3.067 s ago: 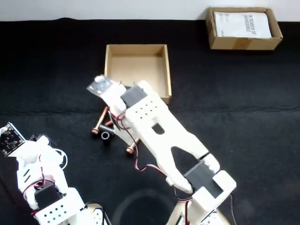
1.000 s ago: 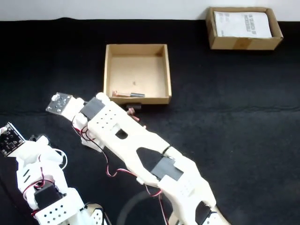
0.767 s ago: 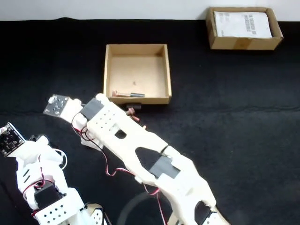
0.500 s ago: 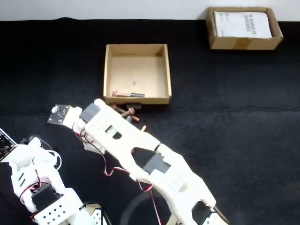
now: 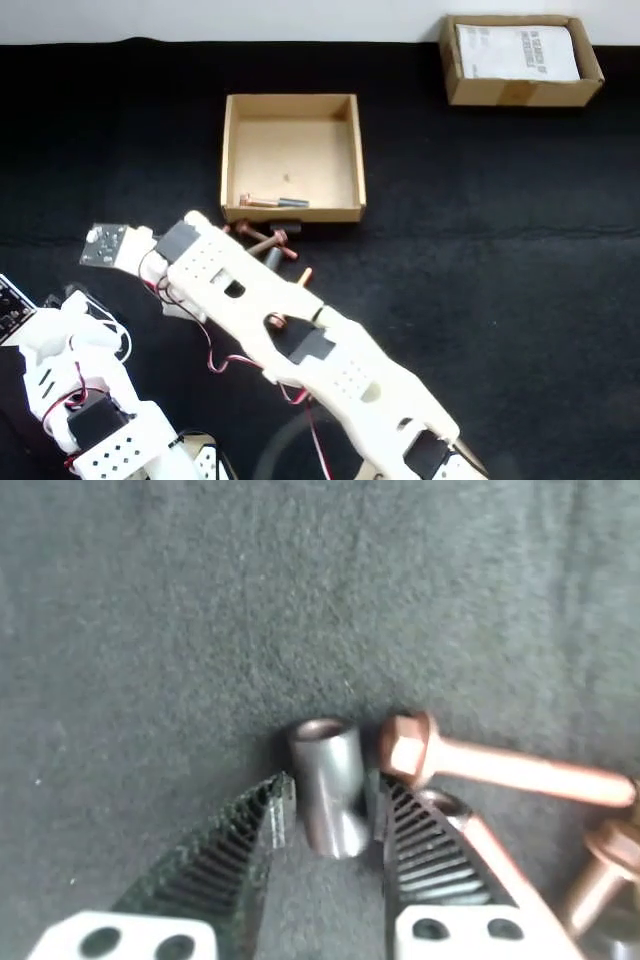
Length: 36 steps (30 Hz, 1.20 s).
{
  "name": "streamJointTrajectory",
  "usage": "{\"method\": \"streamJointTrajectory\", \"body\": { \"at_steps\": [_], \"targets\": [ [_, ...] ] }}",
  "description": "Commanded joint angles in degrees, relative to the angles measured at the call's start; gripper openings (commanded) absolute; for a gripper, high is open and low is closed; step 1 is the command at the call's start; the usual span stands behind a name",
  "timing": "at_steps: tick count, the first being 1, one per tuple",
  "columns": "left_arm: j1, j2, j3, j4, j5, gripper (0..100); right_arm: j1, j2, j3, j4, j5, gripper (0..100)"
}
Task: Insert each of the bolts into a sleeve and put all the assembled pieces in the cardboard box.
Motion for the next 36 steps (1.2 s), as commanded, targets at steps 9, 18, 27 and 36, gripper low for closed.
{"method": "streamJointTrajectory", "body": {
  "at_steps": [9, 18, 27, 36],
  "targets": [
    [-0.84, -0.04, 0.92, -1.05, 0.26, 10, 1.45, 14.81, -19.56, 3.65, 0.18, 1.1],
    [-0.57, 0.04, 0.92, -1.05, 0.26, 10, 4.7, 18.33, -34.24, 12.79, 0.18, 0.8],
    [-0.31, 0.13, 0.92, -0.97, 0.26, 10, 7.34, 17.63, -60.0, 21.67, -5.8, 0.8],
    [2.77, 0.13, 0.92, 0.7, 0.26, 10, 10.68, -5.58, -52.44, 21.67, -14.24, 0.8]
  ]
}}
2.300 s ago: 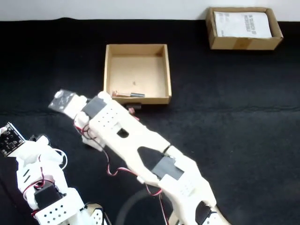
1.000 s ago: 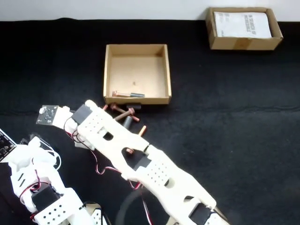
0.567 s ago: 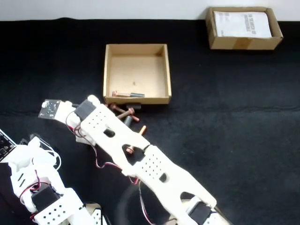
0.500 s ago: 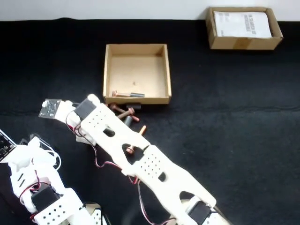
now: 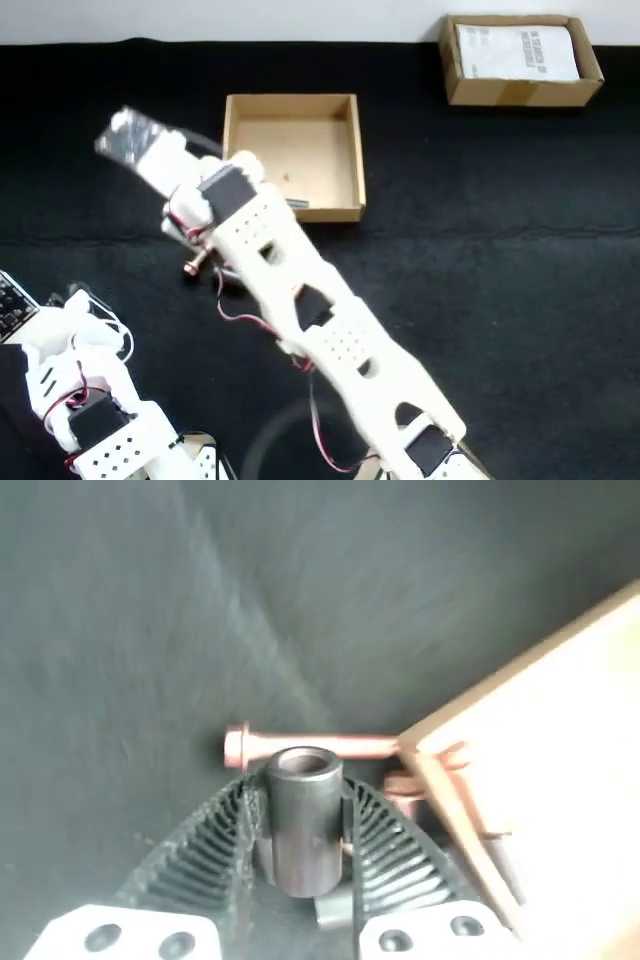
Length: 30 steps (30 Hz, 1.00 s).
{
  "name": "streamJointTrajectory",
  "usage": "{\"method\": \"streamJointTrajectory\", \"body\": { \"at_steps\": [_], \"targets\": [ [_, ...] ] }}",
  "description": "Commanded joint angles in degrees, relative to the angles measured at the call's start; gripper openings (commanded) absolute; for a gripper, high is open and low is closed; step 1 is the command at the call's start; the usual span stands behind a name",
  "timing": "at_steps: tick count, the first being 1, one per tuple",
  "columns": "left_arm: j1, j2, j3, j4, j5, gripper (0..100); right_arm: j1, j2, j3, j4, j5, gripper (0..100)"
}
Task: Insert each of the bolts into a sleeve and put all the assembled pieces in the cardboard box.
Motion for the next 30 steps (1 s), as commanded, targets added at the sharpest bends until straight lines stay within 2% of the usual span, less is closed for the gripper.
{"method": "streamJointTrajectory", "body": {
  "at_steps": [1, 10, 12, 15, 23, 27, 30],
  "targets": [
    [2.24, 0.13, 0.92, 0.53, 0.26, 10, 1.71, -15.16, 0.75, 0.57, -3.69, 0.8],
    [6.81, 0.04, 0.92, 6.51, 0.09, 10, 6.99, -40.66, 9.54, 0.66, -8.88, 0.8],
    [7.69, -0.04, -0.22, 7.3, -0.7, 9, 9.1, -47.69, 16.4, 0.75, -9.93, 0.6],
    [9.01, -0.04, -7.43, 7.21, -6.24, 0, 11.56, -60.88, 32.22, 0.66, -12.22, 0.6],
    [25.01, 0.31, -22.55, 8.79, -9.76, 1, 19.74, -94.64, 74.77, 0.48, -17.58, 0.6],
    [39.25, 6.46, -31.34, 21.36, -8.7, 1, 26.86, -108.97, 91.56, 0.4, -17.32, 0.6],
    [45.23, 18.07, -40.92, 26.37, -4.84, 1, 31.6, -117.93, 101.67, 0.31, -17.14, 0.6]
  ]
}}
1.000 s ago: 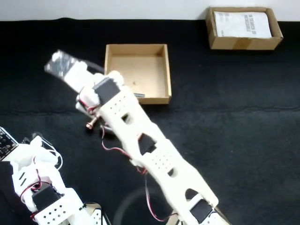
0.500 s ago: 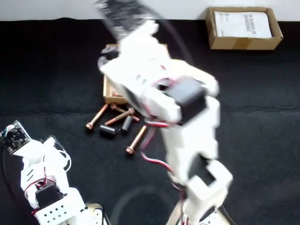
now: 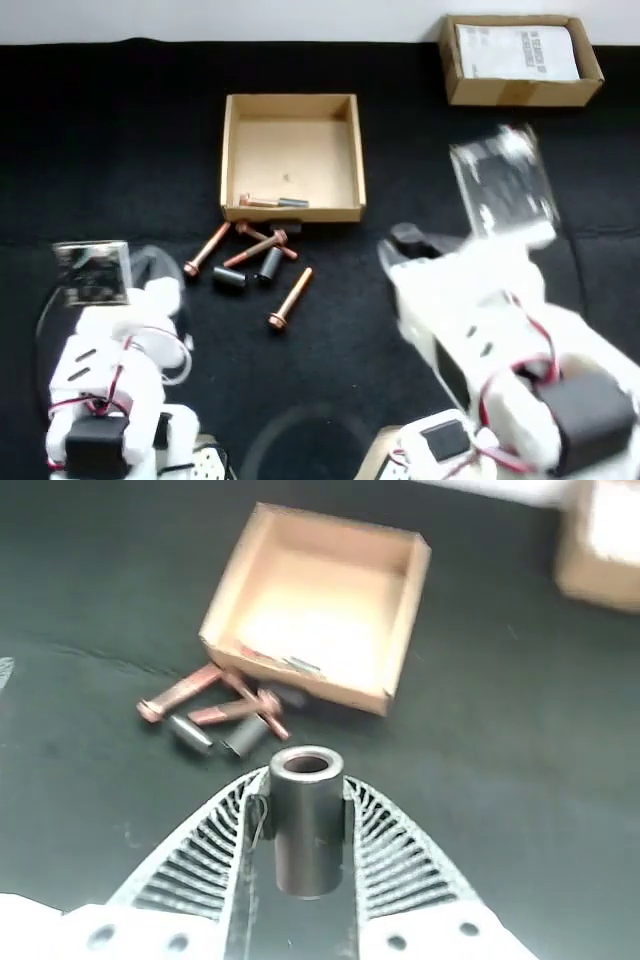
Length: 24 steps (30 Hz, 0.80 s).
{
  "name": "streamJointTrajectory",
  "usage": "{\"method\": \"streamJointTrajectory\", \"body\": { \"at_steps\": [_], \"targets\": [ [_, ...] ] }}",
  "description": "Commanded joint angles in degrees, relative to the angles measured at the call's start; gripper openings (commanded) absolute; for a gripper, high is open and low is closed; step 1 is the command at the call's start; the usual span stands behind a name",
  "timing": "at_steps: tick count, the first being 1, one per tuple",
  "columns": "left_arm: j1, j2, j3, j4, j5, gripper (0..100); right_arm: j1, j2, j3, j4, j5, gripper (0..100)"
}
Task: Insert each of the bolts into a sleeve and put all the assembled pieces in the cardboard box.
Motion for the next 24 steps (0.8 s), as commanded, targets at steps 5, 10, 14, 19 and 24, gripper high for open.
{"method": "streamJointTrajectory", "body": {
  "at_steps": [5, 10, 14, 19, 24],
  "targets": [
    [14.2, 32.66, -29.41, 10.99, 6.95, 1, 12.62, -19.3, 22.02, -0.22, -0.26, 0.6],
    [24.48, 55.69, -45.32, 21.98, 13.63, 1, 24.13, -27.03, 33.8, -4.26, -0.09, 0.6],
    [28.35, 72.57, -53.85, 26.11, 20.04, 1, 31.78, -32.22, 43.3, -9.45, 3.25, 0.6],
    [30.64, 88.13, -60.62, 26.9, 25.32, 1, 40.4, -38.2, 53.41, -16.84, 7.65, 0.6],
    [33.8, 100.44, -63.96, 28.75, 28.84, 1, 44.7, -43.65, 60.88, -19.91, 10.29, 0.6]
  ]
}}
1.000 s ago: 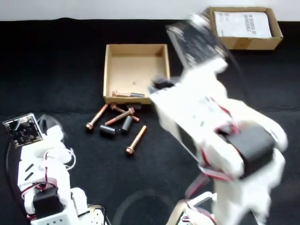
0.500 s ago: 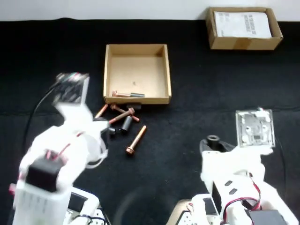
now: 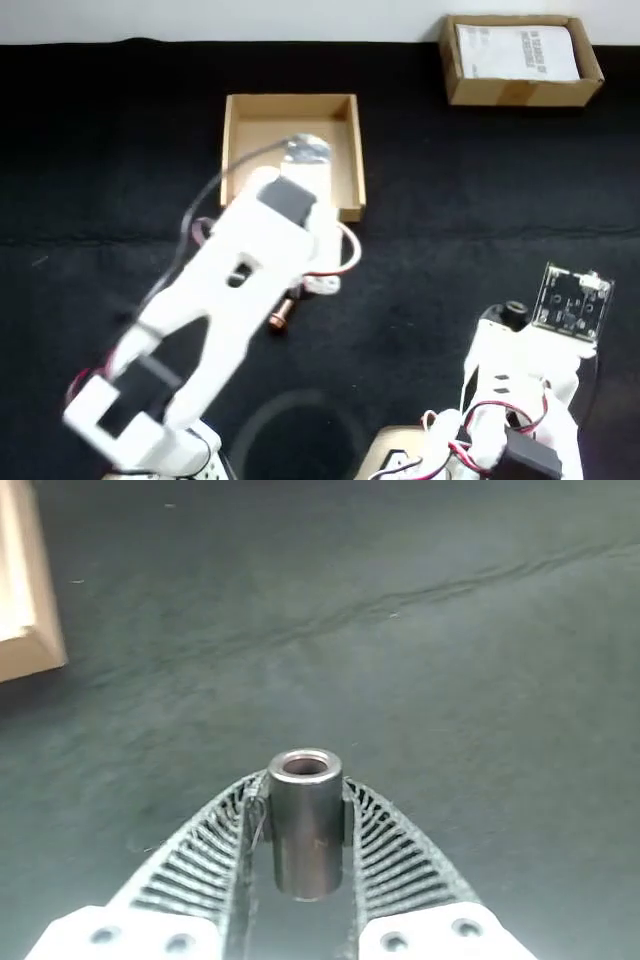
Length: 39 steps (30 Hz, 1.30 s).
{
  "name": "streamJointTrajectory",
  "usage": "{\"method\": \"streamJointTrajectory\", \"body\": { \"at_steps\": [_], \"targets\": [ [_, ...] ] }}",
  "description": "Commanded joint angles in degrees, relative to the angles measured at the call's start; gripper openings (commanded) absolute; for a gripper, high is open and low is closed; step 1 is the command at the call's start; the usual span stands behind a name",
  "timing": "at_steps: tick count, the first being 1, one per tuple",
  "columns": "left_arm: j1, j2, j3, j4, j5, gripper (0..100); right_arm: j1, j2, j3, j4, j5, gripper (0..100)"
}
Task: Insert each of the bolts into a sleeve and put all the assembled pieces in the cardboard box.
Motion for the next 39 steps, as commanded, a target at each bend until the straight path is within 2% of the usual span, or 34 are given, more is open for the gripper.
{"method": "streamJointTrajectory", "body": {
  "at_steps": [1, 19, 27, 34, 39],
  "targets": [
    [1.71, 7.16, -3.3, 0.88, 1.85, 1, 2.86, -3.38, 3.65, -2.51, 1.32, 0.6],
    [-0.13, 34.68, -15.78, 0.44, 1.76, 1, 3.03, -7.25, 4.44, -2.68, 1.41, 0.6],
    [-10.68, 37.67, -18.33, 0.44, 1.41, 1, 2.68, -7.25, 4.44, -2.77, 3.78, 0.6],
    [-21.23, 37.67, -28.44, 0.35, 1.41, 1, 2.68, -7.25, 4.88, -2.77, 4.13, 0.6],
    [-23.16, 37.14, -37.67, 1.85, 1.58, 1, 2.51, -7.16, 4.97, -2.86, 4.22, 0.6]
  ]
}}
